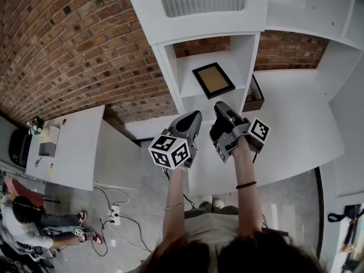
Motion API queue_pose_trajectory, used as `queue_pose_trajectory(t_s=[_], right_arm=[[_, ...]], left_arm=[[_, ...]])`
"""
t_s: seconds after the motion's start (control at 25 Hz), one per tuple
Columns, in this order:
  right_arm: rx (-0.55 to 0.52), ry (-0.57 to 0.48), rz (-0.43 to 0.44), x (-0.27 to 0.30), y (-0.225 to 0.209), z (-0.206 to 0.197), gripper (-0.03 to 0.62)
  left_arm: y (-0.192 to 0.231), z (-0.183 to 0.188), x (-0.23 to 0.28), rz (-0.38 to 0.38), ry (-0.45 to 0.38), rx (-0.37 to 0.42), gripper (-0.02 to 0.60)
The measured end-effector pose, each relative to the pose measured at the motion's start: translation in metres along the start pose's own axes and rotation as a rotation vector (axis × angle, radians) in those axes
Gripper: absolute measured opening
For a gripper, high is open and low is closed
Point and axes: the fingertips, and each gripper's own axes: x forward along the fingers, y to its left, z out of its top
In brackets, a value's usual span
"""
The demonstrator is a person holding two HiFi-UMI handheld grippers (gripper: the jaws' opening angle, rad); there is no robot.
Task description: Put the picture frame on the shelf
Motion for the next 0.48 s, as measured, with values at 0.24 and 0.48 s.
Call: queue_pose_trajectory(t_s=[0.24,0.48], right_arm=[[0.005,0.021,0.03,-0.008,0.004,-0.005,0.046],[0.017,0.05,0.062,-0.013,0.008,-0.011,0.026]], left_arm=[[-0.007,-0.003,-0.005,0.002,0.001,0.001,0.011],[-0.014,-0.002,-0.01,0.002,-0.01,-0.001,0.011]])
